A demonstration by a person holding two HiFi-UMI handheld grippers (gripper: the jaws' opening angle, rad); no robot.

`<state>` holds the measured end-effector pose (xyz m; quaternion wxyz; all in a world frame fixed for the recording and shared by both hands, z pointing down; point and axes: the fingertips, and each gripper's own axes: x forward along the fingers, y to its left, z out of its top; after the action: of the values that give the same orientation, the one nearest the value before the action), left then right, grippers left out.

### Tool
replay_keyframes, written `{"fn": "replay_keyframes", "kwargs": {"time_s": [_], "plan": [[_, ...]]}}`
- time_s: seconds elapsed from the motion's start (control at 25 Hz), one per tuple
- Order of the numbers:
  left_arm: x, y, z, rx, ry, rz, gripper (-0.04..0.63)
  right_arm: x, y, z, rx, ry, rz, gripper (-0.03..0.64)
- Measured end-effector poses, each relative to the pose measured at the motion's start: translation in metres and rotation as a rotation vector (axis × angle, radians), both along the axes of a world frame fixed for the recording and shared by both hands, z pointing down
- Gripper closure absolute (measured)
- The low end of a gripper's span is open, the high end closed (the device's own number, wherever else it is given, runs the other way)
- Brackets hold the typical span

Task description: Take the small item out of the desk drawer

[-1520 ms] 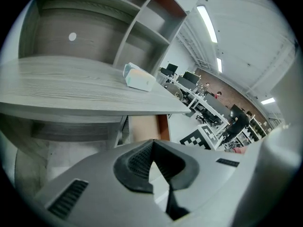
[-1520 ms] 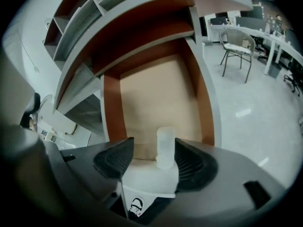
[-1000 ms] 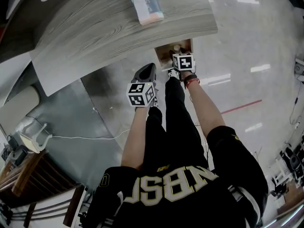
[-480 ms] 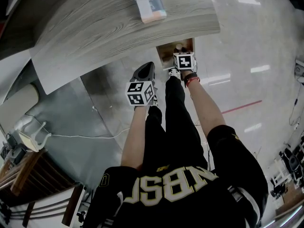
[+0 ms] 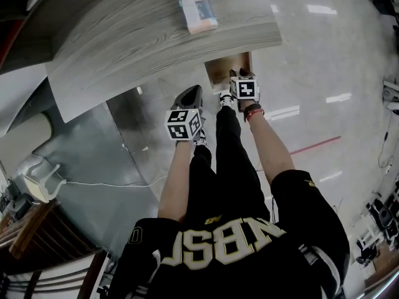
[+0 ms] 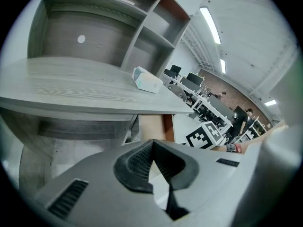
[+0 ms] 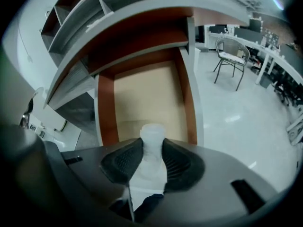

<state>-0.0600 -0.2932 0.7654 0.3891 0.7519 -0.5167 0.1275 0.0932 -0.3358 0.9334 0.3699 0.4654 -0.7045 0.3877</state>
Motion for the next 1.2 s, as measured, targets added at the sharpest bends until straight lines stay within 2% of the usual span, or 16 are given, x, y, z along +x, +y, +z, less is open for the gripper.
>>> {"fn": "replay_keyframes", "kwargs": {"time_s": [0.4, 0.76, 1.2], "plan": [[-0.008, 0.027, -0.032, 0.042, -0.012, 0.014, 0.583, -0.002, 0.029, -0.071, 0.058, -0.030, 0.006, 0.485], [-0.037, 0.054, -0.059, 0.087, -0.029, -0.030, 0.583, -0.010, 0.054, -0.134, 0.129, -0.067, 0.036, 0.484], [-0.061, 0.076, -0.121, 0.224, -0.028, -0.039, 0.583, -0.016, 0.089, -0.220, 0.231, -0.115, 0.122, 0.483]]}}
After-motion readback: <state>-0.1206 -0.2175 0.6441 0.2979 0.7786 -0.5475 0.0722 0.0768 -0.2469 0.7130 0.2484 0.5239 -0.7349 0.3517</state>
